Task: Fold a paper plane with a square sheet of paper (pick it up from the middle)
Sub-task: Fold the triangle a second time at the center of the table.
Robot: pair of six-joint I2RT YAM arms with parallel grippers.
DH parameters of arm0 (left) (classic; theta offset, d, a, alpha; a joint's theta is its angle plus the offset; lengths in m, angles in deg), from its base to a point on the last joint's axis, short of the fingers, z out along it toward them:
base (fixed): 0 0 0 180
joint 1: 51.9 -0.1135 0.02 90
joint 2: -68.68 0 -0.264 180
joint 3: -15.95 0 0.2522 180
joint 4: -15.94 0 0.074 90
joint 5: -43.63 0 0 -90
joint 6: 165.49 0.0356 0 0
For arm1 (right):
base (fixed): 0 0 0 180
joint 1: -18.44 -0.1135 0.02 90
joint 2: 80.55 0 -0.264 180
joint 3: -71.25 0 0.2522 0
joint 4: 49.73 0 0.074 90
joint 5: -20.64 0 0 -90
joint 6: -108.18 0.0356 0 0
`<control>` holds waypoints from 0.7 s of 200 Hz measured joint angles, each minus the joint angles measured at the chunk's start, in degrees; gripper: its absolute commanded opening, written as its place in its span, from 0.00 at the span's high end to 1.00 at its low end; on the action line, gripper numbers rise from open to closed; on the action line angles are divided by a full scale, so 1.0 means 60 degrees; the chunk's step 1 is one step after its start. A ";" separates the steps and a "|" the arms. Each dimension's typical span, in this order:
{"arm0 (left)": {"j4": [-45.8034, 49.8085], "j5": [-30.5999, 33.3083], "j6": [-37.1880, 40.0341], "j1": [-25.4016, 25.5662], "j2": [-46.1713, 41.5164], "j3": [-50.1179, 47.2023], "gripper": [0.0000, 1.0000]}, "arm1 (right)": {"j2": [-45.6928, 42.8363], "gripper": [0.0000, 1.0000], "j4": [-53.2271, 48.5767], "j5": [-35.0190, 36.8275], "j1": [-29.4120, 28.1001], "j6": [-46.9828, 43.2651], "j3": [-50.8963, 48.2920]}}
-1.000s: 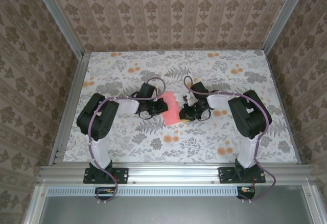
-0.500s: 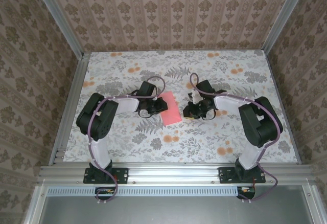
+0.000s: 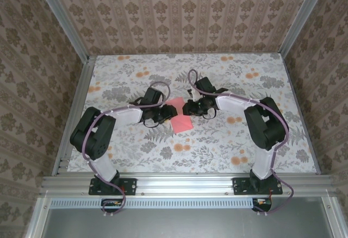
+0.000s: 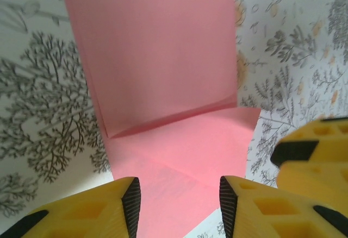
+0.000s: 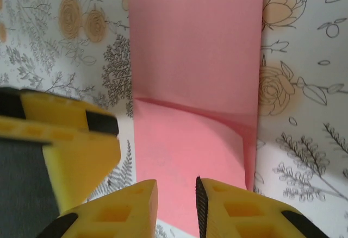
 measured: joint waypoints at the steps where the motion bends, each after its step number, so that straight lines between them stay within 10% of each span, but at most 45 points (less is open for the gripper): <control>1: 0.0004 -0.0004 -0.0018 0.0011 0.0004 0.0000 0.52 | 0.0011 0.72 0.0004 0.0000 0.0000 -0.0004 0.0004; 140: -0.0408 -0.0215 -0.1188 0.0160 0.0732 0.0266 0.48 | 0.0889 0.71 0.0739 0.0044 0.0200 0.0765 0.0237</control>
